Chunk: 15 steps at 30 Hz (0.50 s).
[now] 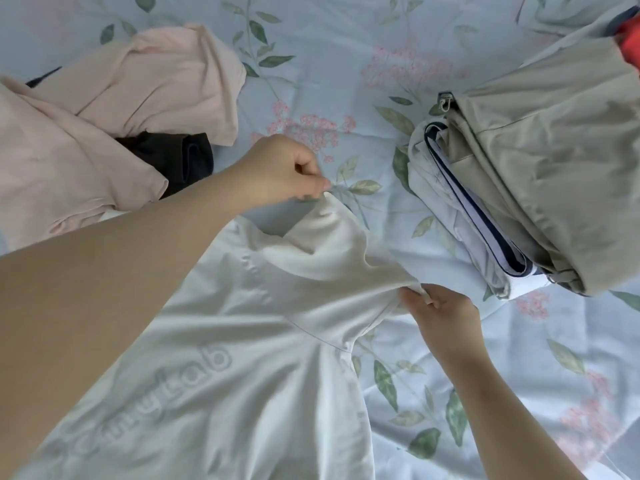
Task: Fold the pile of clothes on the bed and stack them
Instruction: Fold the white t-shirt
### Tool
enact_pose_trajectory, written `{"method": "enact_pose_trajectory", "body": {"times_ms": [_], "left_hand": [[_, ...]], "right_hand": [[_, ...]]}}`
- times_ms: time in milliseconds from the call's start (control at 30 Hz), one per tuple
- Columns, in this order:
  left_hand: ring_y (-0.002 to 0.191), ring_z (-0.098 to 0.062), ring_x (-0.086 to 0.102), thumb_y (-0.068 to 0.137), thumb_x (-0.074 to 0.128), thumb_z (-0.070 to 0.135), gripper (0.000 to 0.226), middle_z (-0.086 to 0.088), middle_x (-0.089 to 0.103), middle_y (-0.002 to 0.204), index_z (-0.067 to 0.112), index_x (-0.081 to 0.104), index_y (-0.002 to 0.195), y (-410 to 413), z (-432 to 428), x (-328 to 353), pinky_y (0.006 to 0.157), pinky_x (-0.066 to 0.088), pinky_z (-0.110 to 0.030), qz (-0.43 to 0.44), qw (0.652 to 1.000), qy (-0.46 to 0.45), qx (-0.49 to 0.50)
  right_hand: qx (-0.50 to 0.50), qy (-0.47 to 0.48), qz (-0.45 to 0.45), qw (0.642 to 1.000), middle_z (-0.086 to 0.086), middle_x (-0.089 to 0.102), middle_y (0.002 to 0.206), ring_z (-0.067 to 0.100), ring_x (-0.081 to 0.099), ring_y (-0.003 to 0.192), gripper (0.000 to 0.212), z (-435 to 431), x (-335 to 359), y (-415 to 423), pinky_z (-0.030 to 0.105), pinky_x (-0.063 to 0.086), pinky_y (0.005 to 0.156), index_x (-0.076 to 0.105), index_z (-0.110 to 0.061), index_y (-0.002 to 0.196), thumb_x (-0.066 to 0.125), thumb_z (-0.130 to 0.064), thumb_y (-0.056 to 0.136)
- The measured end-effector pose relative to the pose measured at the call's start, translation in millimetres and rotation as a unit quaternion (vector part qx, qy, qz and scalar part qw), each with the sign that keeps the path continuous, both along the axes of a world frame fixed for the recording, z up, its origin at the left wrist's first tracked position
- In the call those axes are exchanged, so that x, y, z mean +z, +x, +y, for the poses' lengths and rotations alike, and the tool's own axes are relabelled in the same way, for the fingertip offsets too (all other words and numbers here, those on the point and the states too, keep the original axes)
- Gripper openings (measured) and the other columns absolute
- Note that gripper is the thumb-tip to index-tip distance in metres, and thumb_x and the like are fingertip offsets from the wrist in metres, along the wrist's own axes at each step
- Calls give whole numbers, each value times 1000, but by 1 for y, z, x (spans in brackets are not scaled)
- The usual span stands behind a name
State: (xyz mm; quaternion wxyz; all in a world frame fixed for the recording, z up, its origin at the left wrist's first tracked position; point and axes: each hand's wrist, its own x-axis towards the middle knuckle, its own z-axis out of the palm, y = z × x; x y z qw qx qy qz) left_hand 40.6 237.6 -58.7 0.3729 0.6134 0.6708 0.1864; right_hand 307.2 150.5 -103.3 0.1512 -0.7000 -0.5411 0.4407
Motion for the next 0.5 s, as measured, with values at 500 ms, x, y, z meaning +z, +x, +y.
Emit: {"method": "enact_pose_trajectory", "body": {"times_ms": [500], "left_hand": [[105,-23,52,88,53,48,32,2,60,102,23,62,106,-9,-62,-71,80,29,-33,299,952,-29,-48]], "right_hand": [[10,-20,-60,998,1,54,118,25,46,112,51,51,-36,-65,40,38,98,43,-17,131,56,-39,87]]}}
